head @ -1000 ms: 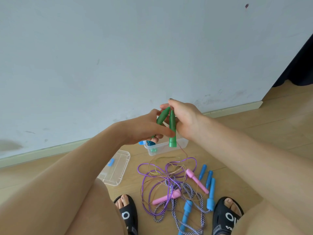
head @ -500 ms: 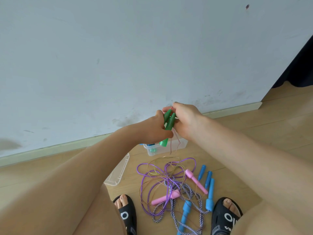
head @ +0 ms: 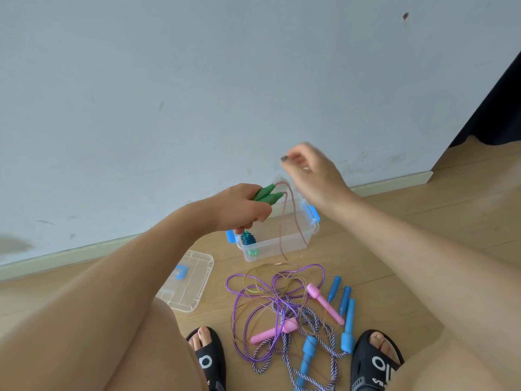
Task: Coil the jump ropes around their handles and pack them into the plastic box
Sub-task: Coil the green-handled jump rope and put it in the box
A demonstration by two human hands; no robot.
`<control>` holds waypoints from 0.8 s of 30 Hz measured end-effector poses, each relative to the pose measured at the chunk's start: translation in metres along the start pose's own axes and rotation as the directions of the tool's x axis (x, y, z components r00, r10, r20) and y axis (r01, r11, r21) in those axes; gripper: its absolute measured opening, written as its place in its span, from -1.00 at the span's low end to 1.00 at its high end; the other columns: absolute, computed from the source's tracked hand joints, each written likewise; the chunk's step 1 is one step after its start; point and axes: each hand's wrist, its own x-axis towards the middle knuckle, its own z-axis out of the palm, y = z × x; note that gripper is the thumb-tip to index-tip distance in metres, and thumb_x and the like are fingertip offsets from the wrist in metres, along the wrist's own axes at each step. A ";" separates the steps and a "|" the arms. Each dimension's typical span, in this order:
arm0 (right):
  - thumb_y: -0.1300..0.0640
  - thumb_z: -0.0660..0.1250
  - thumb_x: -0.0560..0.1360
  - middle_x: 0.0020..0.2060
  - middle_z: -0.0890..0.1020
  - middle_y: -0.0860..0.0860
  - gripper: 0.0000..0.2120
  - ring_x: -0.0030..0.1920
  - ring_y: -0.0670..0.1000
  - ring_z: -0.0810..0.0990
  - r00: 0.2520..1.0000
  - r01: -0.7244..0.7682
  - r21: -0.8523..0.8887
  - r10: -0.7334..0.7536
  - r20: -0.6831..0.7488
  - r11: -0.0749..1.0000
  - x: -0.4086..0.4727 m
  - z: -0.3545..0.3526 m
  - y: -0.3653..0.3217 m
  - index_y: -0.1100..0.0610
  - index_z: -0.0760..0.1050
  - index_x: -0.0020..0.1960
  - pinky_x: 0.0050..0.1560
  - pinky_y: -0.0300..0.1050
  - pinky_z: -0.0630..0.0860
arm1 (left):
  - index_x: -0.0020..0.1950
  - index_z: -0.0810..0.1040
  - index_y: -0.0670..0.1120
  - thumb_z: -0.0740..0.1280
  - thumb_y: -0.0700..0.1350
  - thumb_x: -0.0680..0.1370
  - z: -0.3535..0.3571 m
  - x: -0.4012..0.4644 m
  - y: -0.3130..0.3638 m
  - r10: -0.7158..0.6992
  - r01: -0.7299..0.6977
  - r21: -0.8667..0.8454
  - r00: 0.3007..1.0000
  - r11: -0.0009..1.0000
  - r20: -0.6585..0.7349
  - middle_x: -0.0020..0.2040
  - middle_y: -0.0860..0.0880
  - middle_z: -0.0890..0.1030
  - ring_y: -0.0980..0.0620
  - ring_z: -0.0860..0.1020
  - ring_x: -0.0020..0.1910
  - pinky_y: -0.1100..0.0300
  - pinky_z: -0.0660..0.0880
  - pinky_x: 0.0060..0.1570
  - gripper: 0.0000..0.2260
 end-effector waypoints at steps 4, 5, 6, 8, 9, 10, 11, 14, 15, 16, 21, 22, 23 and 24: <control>-0.12 0.15 0.64 -0.30 0.66 -0.05 -0.60 -0.21 -0.04 0.59 0.911 0.048 -0.111 0.002 0.413 0.993 -0.014 0.006 -0.001 0.15 0.54 -0.13 -0.10 -0.12 0.46 | -0.19 0.35 -0.16 0.26 -0.12 0.27 -0.002 -0.003 -0.003 0.012 -0.010 -0.049 0.999 0.999 0.050 -0.39 -0.01 0.32 -0.01 0.28 -0.42 0.20 0.31 -0.44 -0.81; -0.11 0.17 0.64 -0.42 0.58 -0.07 -0.58 -0.32 -0.03 0.56 0.911 0.065 -0.114 -0.012 0.413 0.991 -0.015 0.007 0.000 0.19 0.48 -0.20 -0.21 -0.14 0.46 | -0.21 0.35 -0.14 0.27 -0.10 0.27 -0.002 -0.003 -0.004 0.010 -0.009 -0.025 0.999 1.000 0.050 -0.39 -0.03 0.34 -0.02 0.30 -0.40 0.17 0.33 -0.40 -0.81; -0.10 0.20 0.63 -0.50 0.48 -0.11 -0.57 -0.41 -0.02 0.52 0.921 0.071 -0.109 -0.023 0.390 0.992 -0.014 0.006 0.000 0.19 0.42 -0.27 -0.31 -0.17 0.46 | -0.21 0.36 -0.12 0.28 -0.06 0.27 -0.002 -0.003 -0.006 0.008 -0.008 0.005 0.999 1.000 0.039 -0.38 -0.04 0.37 -0.04 0.33 -0.39 0.12 0.37 -0.36 -0.81; -0.08 0.21 0.63 -0.54 0.35 -0.13 -0.55 -0.51 -0.03 0.39 0.943 0.080 -0.120 -0.036 0.330 0.990 -0.009 0.005 0.000 0.13 0.31 -0.35 -0.40 -0.15 0.37 | -0.17 0.42 -0.08 0.30 0.04 0.34 -0.003 -0.003 -0.009 0.000 0.002 0.092 1.000 0.996 -0.019 -0.33 -0.05 0.46 -0.05 0.42 -0.34 0.02 0.42 -0.23 -0.78; -0.09 0.20 0.63 -0.51 0.32 -0.10 -0.55 -0.50 -0.04 0.32 0.951 0.085 -0.141 -0.038 0.306 0.986 -0.007 0.005 0.000 0.12 0.28 -0.35 -0.40 -0.13 0.30 | -0.13 0.44 -0.07 0.30 0.10 0.41 -0.004 -0.002 -0.011 -0.002 0.012 0.167 0.998 0.986 -0.058 -0.29 -0.04 0.49 -0.03 0.45 -0.31 0.03 0.43 -0.19 -0.75; -0.09 0.19 0.63 -0.48 0.30 -0.05 -0.54 -0.47 -0.03 0.27 0.956 0.083 -0.161 -0.033 0.291 0.983 -0.005 0.005 -0.001 0.12 0.28 -0.35 -0.38 -0.11 0.23 | -0.09 0.45 -0.07 0.29 0.15 0.48 -0.005 -0.002 -0.013 0.004 0.022 0.259 0.995 0.966 -0.099 -0.26 -0.03 0.51 -0.01 0.46 -0.29 0.07 0.41 -0.19 -0.72; -0.10 0.18 0.63 -0.46 0.30 -0.02 -0.54 -0.46 -0.02 0.25 0.958 0.074 -0.173 -0.022 0.285 0.982 -0.004 0.005 0.000 0.13 0.28 -0.35 -0.37 -0.11 0.20 | -0.08 0.44 -0.07 0.26 0.17 0.53 -0.005 -0.002 -0.014 0.024 0.024 0.341 0.990 0.940 -0.136 -0.24 -0.01 0.50 0.01 0.45 -0.29 0.10 0.38 -0.22 -0.70; -0.11 0.16 0.64 -0.41 0.43 0.02 -0.53 -0.45 -0.01 0.30 0.959 0.025 -0.146 0.018 0.284 0.989 -0.001 0.009 0.004 0.12 0.35 -0.36 -0.35 -0.15 0.29 | -0.12 0.44 -0.08 0.24 0.19 0.57 -0.005 -0.004 -0.012 0.106 -0.005 0.455 0.975 0.890 -0.198 -0.27 0.00 0.49 0.03 0.43 -0.33 0.15 0.33 -0.32 -0.67; -0.12 0.15 0.64 -0.36 0.48 0.05 -0.53 -0.43 0.00 0.33 0.960 0.009 -0.143 0.032 0.278 0.990 -0.001 0.009 0.005 0.12 0.40 -0.35 -0.34 -0.14 0.33 | -0.13 0.44 -0.09 0.24 0.20 0.57 -0.005 -0.004 -0.011 0.129 -0.015 0.474 0.970 0.880 -0.208 -0.28 -0.01 0.49 0.03 0.43 -0.35 0.16 0.33 -0.34 -0.65; -0.13 0.13 0.64 -0.34 0.50 0.07 -0.54 -0.42 0.01 0.35 0.962 -0.005 -0.134 0.042 0.271 0.991 0.000 0.009 0.006 0.11 0.43 -0.33 -0.33 -0.13 0.35 | -0.13 0.44 -0.09 0.24 0.21 0.57 -0.006 -0.003 -0.011 0.146 -0.024 0.488 0.966 0.873 -0.214 -0.29 -0.01 0.49 0.02 0.42 -0.36 0.16 0.33 -0.34 -0.64; 0.00 0.10 0.67 -0.45 0.44 -0.05 -0.70 -0.48 -0.09 0.32 0.973 0.033 -0.009 -0.031 0.229 0.999 -0.003 0.001 0.006 0.09 0.42 -0.17 -0.40 -0.19 0.31 | -0.19 0.37 -0.10 0.22 0.21 0.59 -0.016 -0.004 -0.009 0.115 -0.005 0.429 0.966 0.903 -0.230 -0.32 -0.02 0.43 0.03 0.38 -0.41 0.19 0.32 -0.37 -0.61; 0.02 0.09 0.67 -0.44 0.46 -0.04 -0.73 -0.46 -0.08 0.34 0.974 0.084 -0.045 -0.073 0.213 0.995 -0.005 -0.001 0.006 0.07 0.46 -0.11 -0.39 -0.20 0.31 | -0.20 0.36 -0.09 0.22 0.20 0.60 -0.020 -0.004 -0.011 0.087 0.013 0.365 0.963 0.931 -0.256 -0.31 -0.02 0.42 0.02 0.40 -0.42 0.19 0.35 -0.38 -0.62; 0.05 0.09 0.66 -0.44 0.46 -0.02 -0.75 -0.45 -0.06 0.35 0.971 0.153 -0.104 -0.130 0.203 0.983 -0.007 -0.002 0.007 0.06 0.49 -0.07 -0.38 -0.18 0.32 | -0.20 0.36 -0.10 0.22 0.19 0.60 -0.023 -0.005 -0.013 0.061 0.030 0.298 0.955 0.954 -0.291 -0.31 -0.02 0.42 0.01 0.43 -0.42 0.19 0.38 -0.39 -0.62; 0.07 0.11 0.66 -0.46 0.45 -0.03 -0.77 -0.45 -0.02 0.36 0.958 0.230 -0.172 -0.193 0.211 0.958 -0.009 -0.002 0.007 0.06 0.50 -0.05 -0.37 -0.12 0.32 | -0.19 0.36 -0.10 0.22 0.18 0.60 -0.025 -0.005 -0.016 0.039 0.048 0.256 0.945 0.965 -0.326 -0.30 -0.03 0.43 0.00 0.44 -0.42 0.19 0.38 -0.40 -0.63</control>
